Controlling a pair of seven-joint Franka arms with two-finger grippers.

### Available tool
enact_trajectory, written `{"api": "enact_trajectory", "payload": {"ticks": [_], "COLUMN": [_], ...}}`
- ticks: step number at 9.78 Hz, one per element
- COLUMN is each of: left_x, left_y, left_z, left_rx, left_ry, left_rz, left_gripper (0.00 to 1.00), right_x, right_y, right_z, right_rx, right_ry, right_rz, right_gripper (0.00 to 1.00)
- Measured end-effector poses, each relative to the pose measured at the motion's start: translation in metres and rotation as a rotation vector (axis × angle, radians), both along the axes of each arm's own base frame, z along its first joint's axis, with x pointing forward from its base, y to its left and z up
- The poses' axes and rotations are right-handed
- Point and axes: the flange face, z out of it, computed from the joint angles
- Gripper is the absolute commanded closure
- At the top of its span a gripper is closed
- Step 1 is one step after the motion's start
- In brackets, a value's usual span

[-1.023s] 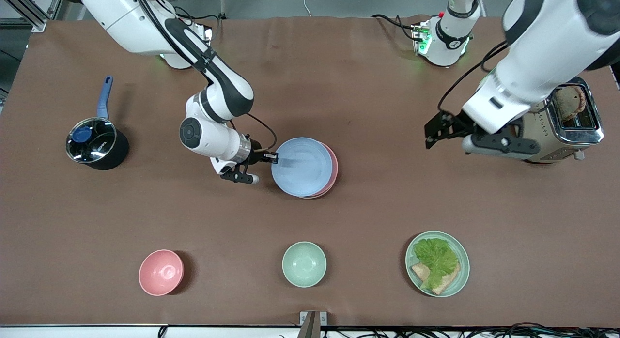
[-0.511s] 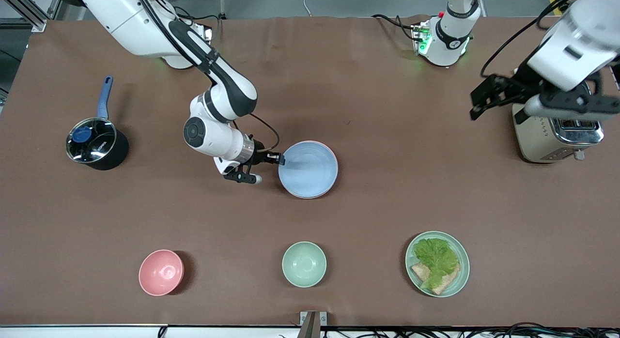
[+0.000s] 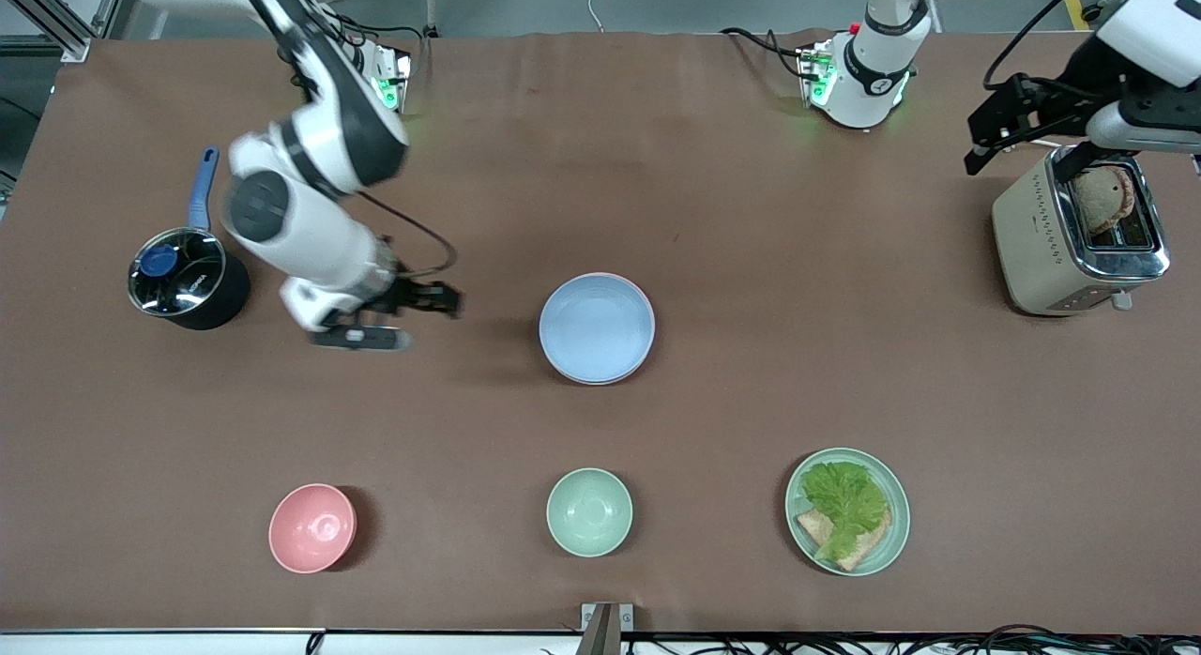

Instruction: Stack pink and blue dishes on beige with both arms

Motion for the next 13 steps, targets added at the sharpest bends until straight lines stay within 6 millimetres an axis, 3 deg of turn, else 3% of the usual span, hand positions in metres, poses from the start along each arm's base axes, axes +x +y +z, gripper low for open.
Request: {"api": "enact_trajectory", "payload": {"ticks": [3, 4, 6, 8, 10, 13], "left_x": [0.009, 0.017, 0.031, 0.037, 0.039, 0.037], "left_y": [0.002, 0.004, 0.009, 0.009, 0.008, 0.006], "left_z": [-0.016, -0.024, -0.034, -0.038, -0.032, -0.023], "left_rx": [0.057, 0.088, 0.090, 0.073, 0.057, 0.041], "left_ry": [0.017, 0.020, 0.017, 0.020, 0.005, -0.010], "left_rz": [-0.011, -0.021, -0.025, -0.022, -0.018, -0.006], "left_gripper": [0.00, 0.00, 0.00, 0.00, 0.00, 0.00], "right_x": [0.003, -0.005, -0.019, -0.027, -0.031, -0.034], "right_y": [-0.109, -0.132, -0.153, -0.178, -0.218, -0.225], "right_z": [0.118, 0.150, 0.198, 0.219, 0.218, 0.216], "right_rx": [-0.071, -0.077, -0.072, -0.057, -0.051, -0.050], "right_ry": [-0.008, 0.009, -0.008, -0.037, -0.021, 0.007], "right_rz": [-0.059, -0.035, -0.025, -0.004, 0.068, 0.081], "right_gripper": [0.00, 0.00, 0.00, 0.00, 0.00, 0.00]}}
